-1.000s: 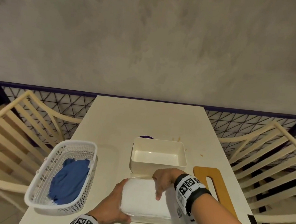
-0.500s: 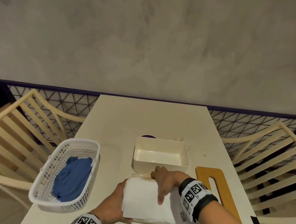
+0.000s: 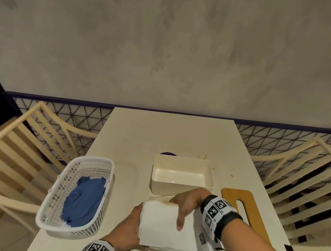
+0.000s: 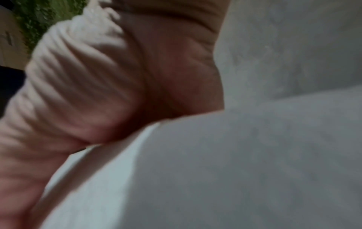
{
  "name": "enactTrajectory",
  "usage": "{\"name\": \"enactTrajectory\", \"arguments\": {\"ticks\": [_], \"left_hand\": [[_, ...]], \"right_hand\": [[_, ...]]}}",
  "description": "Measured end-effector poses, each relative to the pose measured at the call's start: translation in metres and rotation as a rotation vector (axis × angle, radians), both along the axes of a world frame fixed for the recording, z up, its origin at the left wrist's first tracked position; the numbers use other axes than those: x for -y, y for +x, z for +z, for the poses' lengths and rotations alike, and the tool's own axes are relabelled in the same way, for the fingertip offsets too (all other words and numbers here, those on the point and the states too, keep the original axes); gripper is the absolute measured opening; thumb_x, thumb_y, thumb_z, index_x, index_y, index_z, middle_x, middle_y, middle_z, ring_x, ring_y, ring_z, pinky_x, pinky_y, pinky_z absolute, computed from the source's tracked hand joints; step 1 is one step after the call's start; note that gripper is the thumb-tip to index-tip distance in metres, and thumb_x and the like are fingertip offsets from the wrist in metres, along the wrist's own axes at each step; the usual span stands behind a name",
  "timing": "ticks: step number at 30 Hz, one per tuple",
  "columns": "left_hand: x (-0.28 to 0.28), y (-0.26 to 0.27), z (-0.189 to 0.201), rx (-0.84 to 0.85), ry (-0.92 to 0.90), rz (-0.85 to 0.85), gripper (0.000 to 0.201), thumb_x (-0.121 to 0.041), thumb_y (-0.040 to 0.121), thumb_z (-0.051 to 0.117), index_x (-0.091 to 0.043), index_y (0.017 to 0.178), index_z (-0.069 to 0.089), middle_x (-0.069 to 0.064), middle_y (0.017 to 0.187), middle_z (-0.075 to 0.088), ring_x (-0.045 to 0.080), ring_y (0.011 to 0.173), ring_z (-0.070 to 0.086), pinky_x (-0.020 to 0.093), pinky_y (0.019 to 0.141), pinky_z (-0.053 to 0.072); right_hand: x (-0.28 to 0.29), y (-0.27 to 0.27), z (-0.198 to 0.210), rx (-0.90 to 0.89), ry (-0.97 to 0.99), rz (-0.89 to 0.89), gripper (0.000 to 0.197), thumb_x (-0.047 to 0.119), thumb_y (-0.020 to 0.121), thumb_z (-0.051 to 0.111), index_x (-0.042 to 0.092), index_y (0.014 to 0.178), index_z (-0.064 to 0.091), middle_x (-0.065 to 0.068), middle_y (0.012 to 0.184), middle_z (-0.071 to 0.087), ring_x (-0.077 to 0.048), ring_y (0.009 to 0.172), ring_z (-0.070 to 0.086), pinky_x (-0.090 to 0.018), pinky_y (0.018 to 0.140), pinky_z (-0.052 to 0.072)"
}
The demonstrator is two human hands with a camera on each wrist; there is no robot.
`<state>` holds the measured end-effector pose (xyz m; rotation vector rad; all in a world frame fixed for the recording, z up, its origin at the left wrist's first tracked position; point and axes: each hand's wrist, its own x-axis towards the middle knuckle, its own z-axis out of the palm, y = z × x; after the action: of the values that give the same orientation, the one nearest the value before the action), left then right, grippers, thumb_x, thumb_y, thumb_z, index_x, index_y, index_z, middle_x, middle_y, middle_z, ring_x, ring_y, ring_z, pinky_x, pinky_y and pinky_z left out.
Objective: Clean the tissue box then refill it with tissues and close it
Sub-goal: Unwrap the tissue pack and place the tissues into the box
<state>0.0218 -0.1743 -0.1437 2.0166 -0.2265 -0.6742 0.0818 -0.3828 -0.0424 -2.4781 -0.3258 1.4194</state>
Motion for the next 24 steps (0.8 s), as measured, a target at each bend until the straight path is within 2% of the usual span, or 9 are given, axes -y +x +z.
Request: {"name": "enactTrajectory", "arguments": {"ticks": [3,7,9,11,14,16,19,22,24], "left_hand": [[0.003,-0.001,0.003,0.020,0.031,-0.017,0.103,-0.053,0.059,0.078,-0.050,0.131,0.004,-0.023,0.140,0.020,0.005,0.132,0.030,0.029,0.110,0.030],[-0.007,-0.003,0.006,-0.007,0.142,-0.104,0.124,-0.029,0.054,0.082,-0.047,0.141,-0.005,-0.025,0.145,0.009,0.008,0.135,0.024,0.039,0.109,0.038],[-0.011,-0.004,0.013,0.066,0.236,-0.067,0.107,-0.008,0.065,0.063,-0.037,0.144,-0.002,-0.013,0.154,0.007,0.008,0.140,0.017,0.033,0.117,0.022],[-0.012,-0.003,0.029,0.181,0.203,0.108,0.069,0.001,0.083,0.049,-0.022,0.143,0.024,-0.001,0.147,0.035,0.011,0.134,0.035,0.022,0.110,0.028],[-0.004,0.004,0.074,0.215,-0.078,0.319,0.032,-0.028,0.094,0.046,-0.021,0.125,0.050,-0.009,0.114,0.059,0.010,0.112,0.055,0.016,0.092,0.041],[0.004,0.008,0.099,0.112,-0.212,0.297,0.045,-0.054,0.087,0.030,-0.029,0.115,0.056,-0.010,0.112,0.062,0.009,0.111,0.056,0.024,0.099,0.039],[0.013,0.010,0.123,-0.066,-0.290,0.242,0.067,-0.069,0.072,0.012,-0.035,0.104,0.061,-0.005,0.114,0.065,0.009,0.111,0.056,0.029,0.106,0.034],[0.013,0.007,0.132,-0.089,-0.318,0.173,0.069,-0.076,0.066,0.013,-0.039,0.106,0.055,-0.009,0.119,0.059,0.011,0.116,0.051,0.031,0.109,0.033],[0.011,0.006,0.132,-0.035,-0.338,0.114,0.081,-0.090,0.057,0.029,-0.038,0.116,0.049,-0.012,0.119,0.059,0.006,0.112,0.057,0.023,0.096,0.045]], "right_hand": [[0.000,-0.008,0.001,0.064,0.011,0.029,0.079,0.023,0.069,0.080,0.019,0.136,0.040,0.000,0.138,0.049,-0.022,0.123,0.045,-0.034,0.104,0.037],[0.007,-0.019,0.007,0.149,0.107,0.007,0.062,0.019,0.067,0.082,0.020,0.122,0.052,0.000,0.122,0.060,-0.021,0.109,0.054,-0.034,0.096,0.044],[0.011,-0.024,0.017,0.195,0.160,-0.007,0.058,0.019,0.066,0.082,0.021,0.117,0.054,0.002,0.114,0.061,-0.019,0.103,0.055,-0.031,0.091,0.045],[0.014,-0.027,0.031,0.221,0.201,-0.006,0.056,0.019,0.066,0.082,0.022,0.114,0.054,0.005,0.106,0.060,-0.016,0.097,0.054,-0.029,0.087,0.045],[0.016,-0.031,0.052,0.250,0.232,0.017,0.053,0.020,0.066,0.083,0.021,0.111,0.055,0.007,0.104,0.060,-0.016,0.097,0.055,-0.030,0.088,0.046],[0.016,-0.032,0.062,0.258,0.239,0.018,0.055,0.020,0.066,0.082,0.021,0.114,0.054,0.006,0.106,0.061,-0.015,0.098,0.055,-0.029,0.088,0.046],[0.017,-0.031,0.072,0.250,0.284,-0.032,0.052,0.018,0.066,0.083,0.027,0.110,0.055,0.007,0.104,0.063,-0.014,0.096,0.058,-0.026,0.086,0.047],[0.022,-0.029,0.076,0.233,0.318,-0.103,0.048,0.014,0.066,0.082,0.028,0.104,0.057,0.008,0.100,0.065,-0.014,0.095,0.060,-0.030,0.086,0.050],[0.026,-0.027,0.074,0.202,0.349,-0.154,0.045,0.008,0.067,0.081,0.023,0.102,0.057,0.008,0.096,0.065,-0.014,0.092,0.062,-0.027,0.080,0.051]]}}
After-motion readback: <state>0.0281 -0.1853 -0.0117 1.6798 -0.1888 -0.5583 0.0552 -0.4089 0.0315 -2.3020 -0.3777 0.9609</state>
